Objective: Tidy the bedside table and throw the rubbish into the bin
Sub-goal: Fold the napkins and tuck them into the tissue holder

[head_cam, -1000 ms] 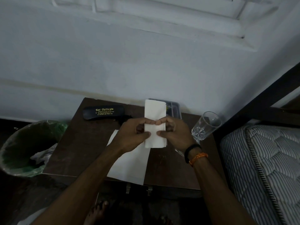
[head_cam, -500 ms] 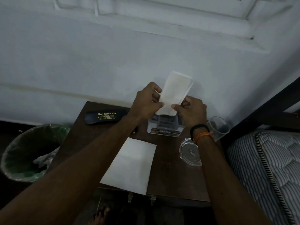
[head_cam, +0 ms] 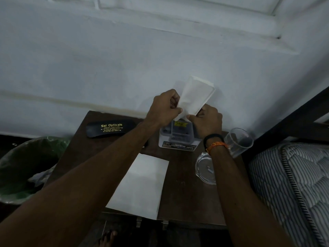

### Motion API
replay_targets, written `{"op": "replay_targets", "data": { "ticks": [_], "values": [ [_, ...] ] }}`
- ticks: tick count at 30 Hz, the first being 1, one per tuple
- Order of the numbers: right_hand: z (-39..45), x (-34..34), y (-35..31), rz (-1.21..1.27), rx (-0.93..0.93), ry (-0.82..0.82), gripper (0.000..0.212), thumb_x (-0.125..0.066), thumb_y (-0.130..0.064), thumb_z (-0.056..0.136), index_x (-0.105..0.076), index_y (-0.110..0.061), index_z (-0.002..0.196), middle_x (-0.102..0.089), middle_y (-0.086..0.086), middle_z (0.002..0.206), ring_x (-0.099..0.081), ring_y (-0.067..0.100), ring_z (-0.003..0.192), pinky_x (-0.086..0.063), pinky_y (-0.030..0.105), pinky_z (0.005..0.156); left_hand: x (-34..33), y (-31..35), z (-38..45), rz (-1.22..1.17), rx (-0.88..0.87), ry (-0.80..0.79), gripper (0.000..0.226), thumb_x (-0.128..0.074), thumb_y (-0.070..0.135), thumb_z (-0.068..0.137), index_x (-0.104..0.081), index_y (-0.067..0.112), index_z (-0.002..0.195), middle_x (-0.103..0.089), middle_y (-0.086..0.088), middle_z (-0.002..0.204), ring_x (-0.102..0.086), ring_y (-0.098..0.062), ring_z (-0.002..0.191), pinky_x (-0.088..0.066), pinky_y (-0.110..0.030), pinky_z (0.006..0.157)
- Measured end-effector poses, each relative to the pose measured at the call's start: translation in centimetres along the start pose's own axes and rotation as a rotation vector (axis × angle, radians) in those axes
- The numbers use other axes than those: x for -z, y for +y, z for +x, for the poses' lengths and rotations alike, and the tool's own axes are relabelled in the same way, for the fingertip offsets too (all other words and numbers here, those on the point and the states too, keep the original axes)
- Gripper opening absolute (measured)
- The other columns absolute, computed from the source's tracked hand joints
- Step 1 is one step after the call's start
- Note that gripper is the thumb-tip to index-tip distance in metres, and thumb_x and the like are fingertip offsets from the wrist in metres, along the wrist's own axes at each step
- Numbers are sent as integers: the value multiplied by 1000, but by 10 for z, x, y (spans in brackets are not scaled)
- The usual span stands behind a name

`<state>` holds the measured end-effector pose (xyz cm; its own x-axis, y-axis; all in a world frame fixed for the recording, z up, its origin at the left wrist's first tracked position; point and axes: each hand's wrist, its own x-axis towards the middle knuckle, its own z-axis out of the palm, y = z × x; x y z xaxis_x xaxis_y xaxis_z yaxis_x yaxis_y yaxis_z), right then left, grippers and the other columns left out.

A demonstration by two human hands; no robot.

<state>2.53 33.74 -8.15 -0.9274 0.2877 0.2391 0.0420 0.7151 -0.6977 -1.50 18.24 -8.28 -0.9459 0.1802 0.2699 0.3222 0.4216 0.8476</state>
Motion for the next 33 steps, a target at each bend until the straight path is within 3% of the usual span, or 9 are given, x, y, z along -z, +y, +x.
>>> {"op": "replay_targets", "data": {
  "ticks": [16,22,25,33],
  "values": [
    [0,-6,1,-14,-46,34,31,-78,-17,75,-72,-7,104,-75,12,101,-69,30,94,-55,33,80,-2,-5,5,-39,76,-11,19,-76,10,77,-62,8,89,-72,-6,84,-71,-21,79,-60,-42,74],
    [-2,-7,1,-46,-59,1,34,-78,-18,75,-68,-8,106,-74,11,102,-68,30,95,-44,22,75,-3,-5,8,-45,99,-53,19,-74,9,79,-59,8,91,-72,-11,86,-71,-25,81,-59,-46,73],
    [-3,-7,1,-87,-55,20,31,-77,-14,74,-68,-7,103,-74,13,100,-67,33,94,-43,24,71,-3,-6,8,-40,101,-55,21,-75,7,76,-60,8,91,-72,-9,87,-71,-24,81,-59,-45,73],
    [-3,-11,2,-113,-34,18,26,-76,-14,75,-69,-8,100,-74,13,96,-68,32,90,-50,28,73,0,-11,9,240,11,-164,37,-79,14,69,-58,5,99,-69,-12,96,-65,-27,85,-57,-40,72]
  ]
}}
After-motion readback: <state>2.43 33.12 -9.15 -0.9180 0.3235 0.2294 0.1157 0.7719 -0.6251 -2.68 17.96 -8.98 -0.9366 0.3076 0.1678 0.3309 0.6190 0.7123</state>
